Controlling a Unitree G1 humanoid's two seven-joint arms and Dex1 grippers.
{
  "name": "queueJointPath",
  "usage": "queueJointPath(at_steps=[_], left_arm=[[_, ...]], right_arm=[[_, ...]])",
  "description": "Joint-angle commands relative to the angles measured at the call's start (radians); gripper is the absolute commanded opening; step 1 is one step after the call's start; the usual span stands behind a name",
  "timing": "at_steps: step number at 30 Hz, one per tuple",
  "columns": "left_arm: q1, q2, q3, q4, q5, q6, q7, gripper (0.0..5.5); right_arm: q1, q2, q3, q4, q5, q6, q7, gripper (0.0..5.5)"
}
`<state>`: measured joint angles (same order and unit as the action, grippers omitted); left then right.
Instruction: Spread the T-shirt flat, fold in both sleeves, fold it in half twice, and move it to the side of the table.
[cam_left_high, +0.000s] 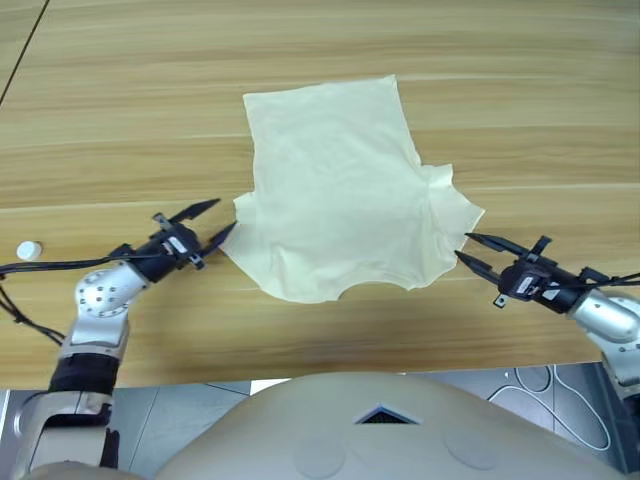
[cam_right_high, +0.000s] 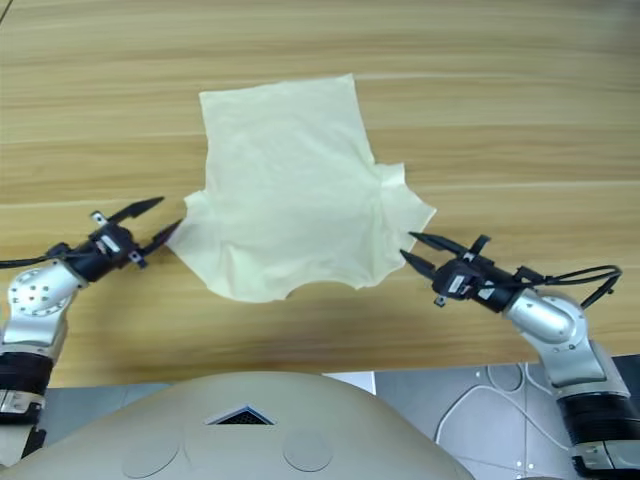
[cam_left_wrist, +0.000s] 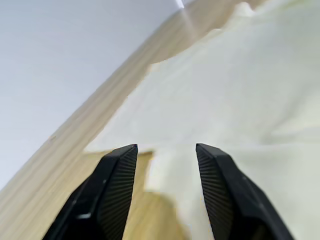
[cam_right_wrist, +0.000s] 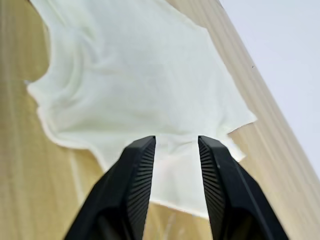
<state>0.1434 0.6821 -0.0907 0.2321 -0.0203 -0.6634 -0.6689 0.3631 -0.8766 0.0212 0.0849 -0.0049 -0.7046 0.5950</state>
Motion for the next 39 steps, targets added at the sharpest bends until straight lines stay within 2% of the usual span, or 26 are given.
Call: queueJointPath(at_steps=[1, 5, 12, 20, 24, 26, 31, 33, 35, 39], left_arm=[[-0.007, 0.007, -0.065, -0.071, 0.138, 0.031, -0.009, 2.19], [0.02, 0.059, -0.133, -0.094, 0.215, 0.004, -0.069, 2.19], [0.037, 0.164, -0.101, -0.006, 0.37, 0.05, 0.009, 2.19], [0.169, 0.242, -0.02, -0.067, 0.304, 0.035, 0.047, 2.19], [0.188, 0.223, -0.017, -0.175, 0.209, 0.0, 0.038, 2.19], [0.19, 0.213, 0.008, -0.217, 0.188, 0.002, 0.058, 2.19], [0.17, 0.194, 0.213, -0.242, 0.286, 0.08, 0.241, 2.19], [0.206, 0.176, 0.296, -0.338, 0.208, 0.074, 0.259, 2.19], [0.265, 0.186, 0.355, -0.382, 0.234, 0.092, 0.254, 2.19], [0.408, 0.279, 0.287, -0.269, 0.493, 0.135, 0.188, 2.19]], right_arm=[[-0.037, 0.015, 0.0, 0.052, -0.028, -0.046, 0.009, 1.55], [-0.071, 0.019, 0.003, 0.112, -0.047, -0.081, 0.007, 1.55], [-0.11, 0.031, 0.017, 0.145, -0.073, -0.109, 0.011, 1.55], [-0.132, 0.024, 0.027, 0.137, -0.09, -0.106, 0.015, 1.55], [-0.197, 0.048, 0.059, 0.139, -0.112, -0.095, 0.024, 1.55], [-0.229, 0.057, 0.062, 0.136, -0.118, -0.091, 0.018, 1.55], [-0.245, 0.059, 0.033, 0.099, -0.101, -0.082, -0.002, 1.55], [-0.253, 0.071, 0.043, 0.092, -0.103, -0.077, 0.0, 1.55], [-0.27, 0.083, 0.062, 0.094, -0.108, -0.073, 0.007, 1.55], [-0.299, 0.098, 0.094, 0.111, -0.122, -0.068, 0.016, 1.55]])
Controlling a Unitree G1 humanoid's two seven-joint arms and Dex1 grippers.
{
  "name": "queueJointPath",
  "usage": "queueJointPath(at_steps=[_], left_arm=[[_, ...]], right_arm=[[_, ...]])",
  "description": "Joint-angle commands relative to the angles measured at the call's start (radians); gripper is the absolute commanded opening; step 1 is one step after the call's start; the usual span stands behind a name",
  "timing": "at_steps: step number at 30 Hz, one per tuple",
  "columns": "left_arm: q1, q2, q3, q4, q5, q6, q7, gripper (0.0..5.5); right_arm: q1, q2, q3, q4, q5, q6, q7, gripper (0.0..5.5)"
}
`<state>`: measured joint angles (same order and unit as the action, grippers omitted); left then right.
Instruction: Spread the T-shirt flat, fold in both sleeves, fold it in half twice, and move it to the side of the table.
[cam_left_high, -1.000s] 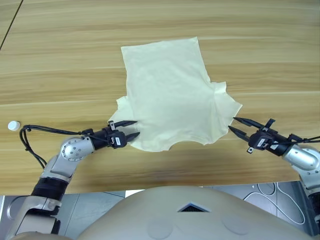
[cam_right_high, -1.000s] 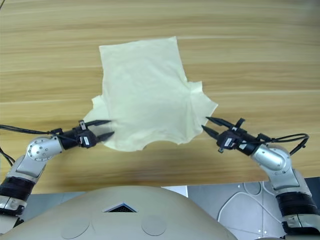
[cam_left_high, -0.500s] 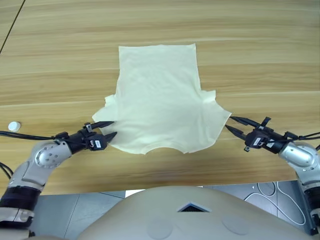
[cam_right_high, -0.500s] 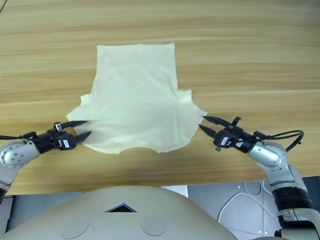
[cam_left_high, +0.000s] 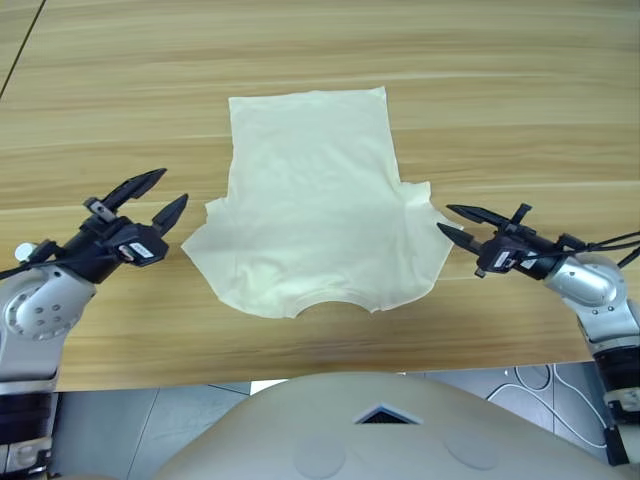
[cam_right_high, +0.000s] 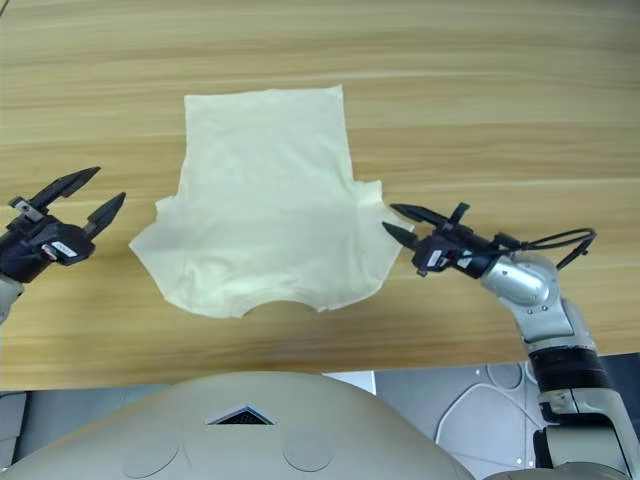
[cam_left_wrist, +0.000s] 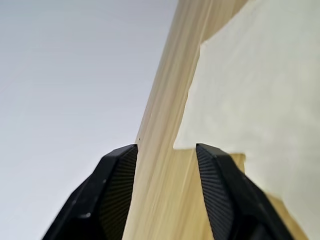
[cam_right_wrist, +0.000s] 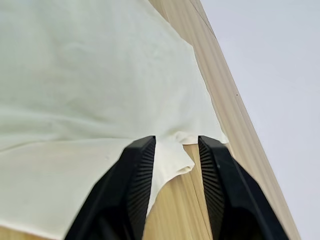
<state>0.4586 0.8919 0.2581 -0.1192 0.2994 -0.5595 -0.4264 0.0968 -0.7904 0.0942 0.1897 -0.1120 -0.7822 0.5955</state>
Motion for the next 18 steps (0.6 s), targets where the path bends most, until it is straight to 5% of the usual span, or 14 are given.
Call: queueJointPath(at_steps=[1, 8, 18], left_arm=[[0.104, 0.072, -0.08, 0.095, 0.204, 0.028, -0.054, 2.19], [0.223, 0.038, -0.113, -0.004, 0.26, 0.025, -0.046, 2.19], [0.007, 0.018, -0.234, 0.131, 0.353, 0.085, 0.031, 2.19]], right_arm=[[-0.03, 0.011, 0.021, 0.009, -0.017, 0.009, 0.015, 1.55], [-0.003, -0.016, 0.006, 0.004, -0.003, 0.011, 0.021, 1.55], [0.088, -0.041, -0.051, -0.049, 0.011, 0.014, 0.008, 1.55]])
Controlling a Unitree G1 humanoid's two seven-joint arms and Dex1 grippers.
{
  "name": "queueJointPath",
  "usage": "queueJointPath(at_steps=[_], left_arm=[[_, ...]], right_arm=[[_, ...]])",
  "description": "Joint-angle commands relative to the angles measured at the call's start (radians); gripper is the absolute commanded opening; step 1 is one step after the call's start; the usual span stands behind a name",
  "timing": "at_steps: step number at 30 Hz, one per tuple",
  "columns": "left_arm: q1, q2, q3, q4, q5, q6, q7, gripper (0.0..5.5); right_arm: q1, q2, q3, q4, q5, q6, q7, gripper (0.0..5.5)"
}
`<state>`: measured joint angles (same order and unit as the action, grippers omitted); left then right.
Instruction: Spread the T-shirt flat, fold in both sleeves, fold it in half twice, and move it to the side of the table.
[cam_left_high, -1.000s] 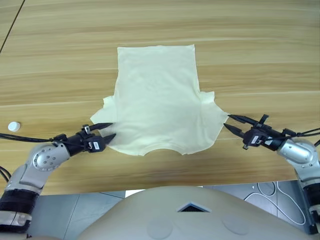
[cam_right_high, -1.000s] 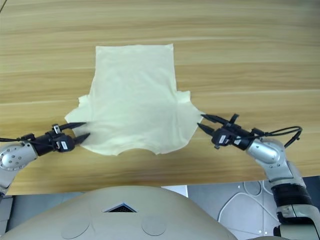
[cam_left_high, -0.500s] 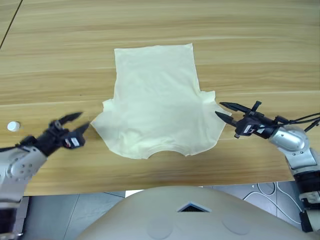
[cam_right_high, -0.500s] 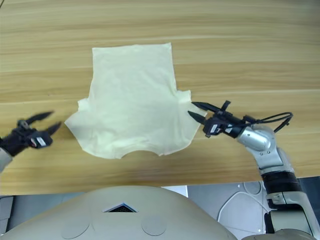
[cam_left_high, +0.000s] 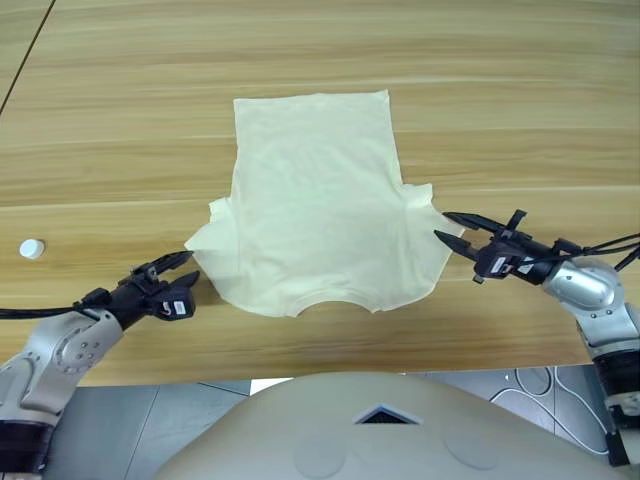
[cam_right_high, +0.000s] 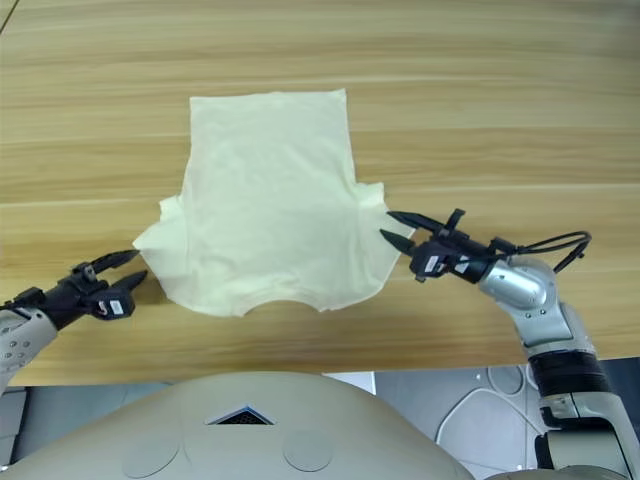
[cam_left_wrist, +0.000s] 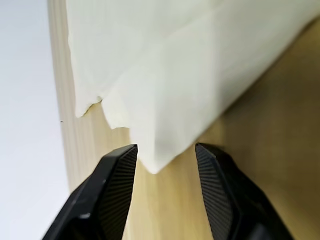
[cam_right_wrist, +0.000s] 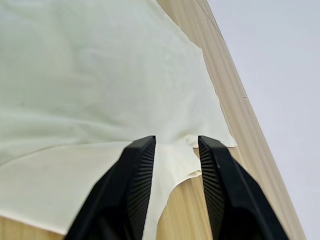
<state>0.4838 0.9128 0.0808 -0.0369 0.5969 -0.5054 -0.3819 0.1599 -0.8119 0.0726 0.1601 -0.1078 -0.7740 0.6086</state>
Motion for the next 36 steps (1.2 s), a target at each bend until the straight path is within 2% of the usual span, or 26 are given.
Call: queueJointPath(at_steps=[1, 10, 12, 19, 21, 29, 36], left_arm=[[-0.029, -0.001, -0.067, 0.053, 0.061, 0.033, -0.009, 2.19], [-0.113, 0.006, -0.128, 0.089, 0.095, 0.058, 0.015, 2.19], [-0.119, 0.009, -0.132, 0.103, 0.104, 0.075, 0.025, 1.91], [-0.126, 0.029, -0.142, 0.117, 0.11, 0.103, 0.038, 0.34], [-0.13, 0.03, -0.14, 0.112, 0.113, 0.112, 0.044, 0.04], [-0.16, 0.026, -0.183, 0.115, 0.103, 0.094, 0.045, 0.04], [-0.141, -0.023, -0.119, 0.022, 0.043, 0.101, 0.13, 0.04]], right_arm=[[0.03, -0.019, -0.034, -0.022, 0.006, 0.007, -0.006, 1.55], [0.063, -0.009, -0.062, -0.047, 0.004, 0.017, -0.008, 1.55], [0.063, -0.008, -0.062, -0.049, 0.005, 0.019, -0.006, 1.59], [0.071, -0.005, -0.067, -0.052, 0.007, 0.022, -0.005, 1.59], [0.071, -0.005, -0.069, -0.05, 0.008, 0.022, -0.005, 1.59], [0.075, -0.003, -0.073, -0.053, 0.01, 0.022, -0.008, 1.59], [0.081, 0.004, -0.077, -0.043, 0.006, 0.014, -0.019, 1.59]])
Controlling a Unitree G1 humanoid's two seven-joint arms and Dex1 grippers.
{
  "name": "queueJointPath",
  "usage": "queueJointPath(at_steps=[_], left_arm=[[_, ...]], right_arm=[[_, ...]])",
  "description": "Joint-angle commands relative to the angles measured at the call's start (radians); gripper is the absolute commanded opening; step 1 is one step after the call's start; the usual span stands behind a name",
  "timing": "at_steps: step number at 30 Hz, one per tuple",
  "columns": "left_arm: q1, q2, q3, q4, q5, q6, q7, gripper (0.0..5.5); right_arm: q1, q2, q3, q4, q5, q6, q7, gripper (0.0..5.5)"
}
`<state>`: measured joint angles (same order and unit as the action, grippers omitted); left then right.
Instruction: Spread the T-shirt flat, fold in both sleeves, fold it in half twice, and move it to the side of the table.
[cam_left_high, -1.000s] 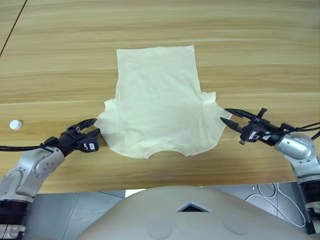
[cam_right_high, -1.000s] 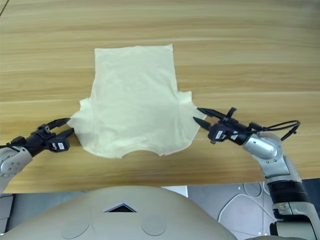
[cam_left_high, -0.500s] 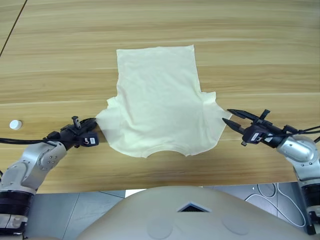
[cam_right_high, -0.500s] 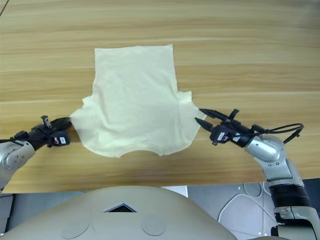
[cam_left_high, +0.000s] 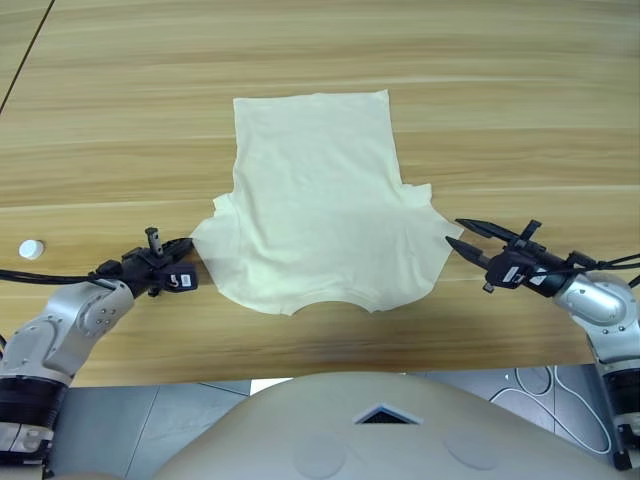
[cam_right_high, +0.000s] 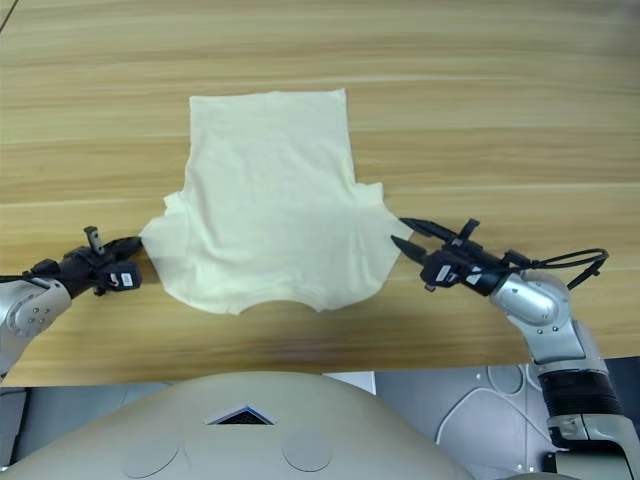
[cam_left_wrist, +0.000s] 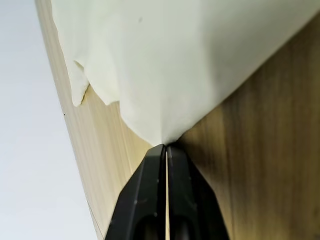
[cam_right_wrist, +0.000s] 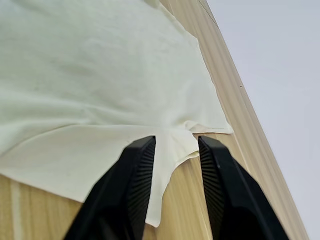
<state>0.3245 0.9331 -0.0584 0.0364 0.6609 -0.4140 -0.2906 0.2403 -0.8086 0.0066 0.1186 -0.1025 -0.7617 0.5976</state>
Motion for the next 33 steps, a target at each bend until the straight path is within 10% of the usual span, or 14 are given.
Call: queueJointPath(at_steps=[1, 13, 33], left_arm=[[0.023, -0.048, 0.032, -0.071, -0.02, 0.019, 0.048, 0.04], [0.038, -0.076, 0.118, -0.241, -0.056, -0.006, 0.063, 0.04], [-0.231, -0.243, -0.235, -0.009, -0.061, -0.195, -0.013, 0.04]], right_arm=[[0.002, 0.001, -0.011, 0.001, 0.001, 0.001, -0.01, 1.59], [-0.017, 0.011, 0.003, 0.029, -0.012, -0.005, -0.017, 1.59], [-0.035, 0.031, 0.019, 0.074, -0.029, -0.03, -0.041, 1.59]])
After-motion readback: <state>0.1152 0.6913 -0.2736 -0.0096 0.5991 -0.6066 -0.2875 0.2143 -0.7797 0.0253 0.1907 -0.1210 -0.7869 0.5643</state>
